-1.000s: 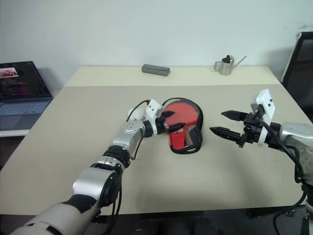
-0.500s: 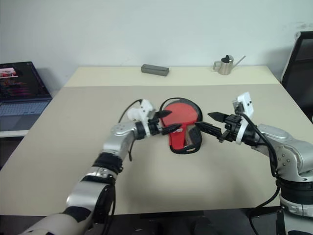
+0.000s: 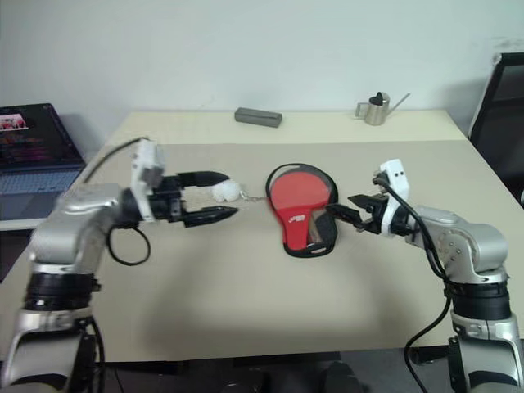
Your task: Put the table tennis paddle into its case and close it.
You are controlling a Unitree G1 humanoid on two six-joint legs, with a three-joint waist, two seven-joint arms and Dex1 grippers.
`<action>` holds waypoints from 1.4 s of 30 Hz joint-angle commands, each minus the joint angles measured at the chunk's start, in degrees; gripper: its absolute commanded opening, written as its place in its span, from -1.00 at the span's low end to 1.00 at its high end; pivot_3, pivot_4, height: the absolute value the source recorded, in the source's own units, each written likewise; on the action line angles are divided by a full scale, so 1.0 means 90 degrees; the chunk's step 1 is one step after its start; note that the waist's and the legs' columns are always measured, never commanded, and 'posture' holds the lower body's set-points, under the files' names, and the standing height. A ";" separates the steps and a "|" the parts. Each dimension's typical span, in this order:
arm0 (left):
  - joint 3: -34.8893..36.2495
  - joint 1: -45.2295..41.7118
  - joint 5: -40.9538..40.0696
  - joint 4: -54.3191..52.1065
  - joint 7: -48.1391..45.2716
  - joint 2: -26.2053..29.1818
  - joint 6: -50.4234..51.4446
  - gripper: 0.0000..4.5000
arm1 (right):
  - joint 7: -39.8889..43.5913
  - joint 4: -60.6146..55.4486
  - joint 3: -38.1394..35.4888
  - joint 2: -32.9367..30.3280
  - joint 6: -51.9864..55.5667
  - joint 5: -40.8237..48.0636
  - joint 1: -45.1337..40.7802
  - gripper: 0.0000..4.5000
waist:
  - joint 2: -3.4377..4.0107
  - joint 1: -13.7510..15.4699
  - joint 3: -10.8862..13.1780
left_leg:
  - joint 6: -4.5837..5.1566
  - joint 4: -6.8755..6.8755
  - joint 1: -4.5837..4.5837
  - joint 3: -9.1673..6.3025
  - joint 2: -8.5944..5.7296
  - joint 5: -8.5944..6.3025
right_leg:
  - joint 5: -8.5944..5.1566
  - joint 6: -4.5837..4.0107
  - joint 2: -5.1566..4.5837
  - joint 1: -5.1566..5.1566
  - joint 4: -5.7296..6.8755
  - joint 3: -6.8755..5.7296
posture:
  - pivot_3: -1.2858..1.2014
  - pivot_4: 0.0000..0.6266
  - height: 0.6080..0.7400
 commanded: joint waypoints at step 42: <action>0.0474 0.0825 -0.1102 -0.1217 0.0600 0.0568 0.0516 1.00 | 0.0048 0.4029 0.0882 0.1869 -0.1347 -0.2794 -0.1367 0.40 | 0.0001 -0.0135 -0.0001 | -0.0013 -0.0009 0.0042 0.0031 0.0073 0.0005 | 0.0025 -0.0043 0.0069 0.0014 0.0003 0.0018 | 0.03 -0.52 1.00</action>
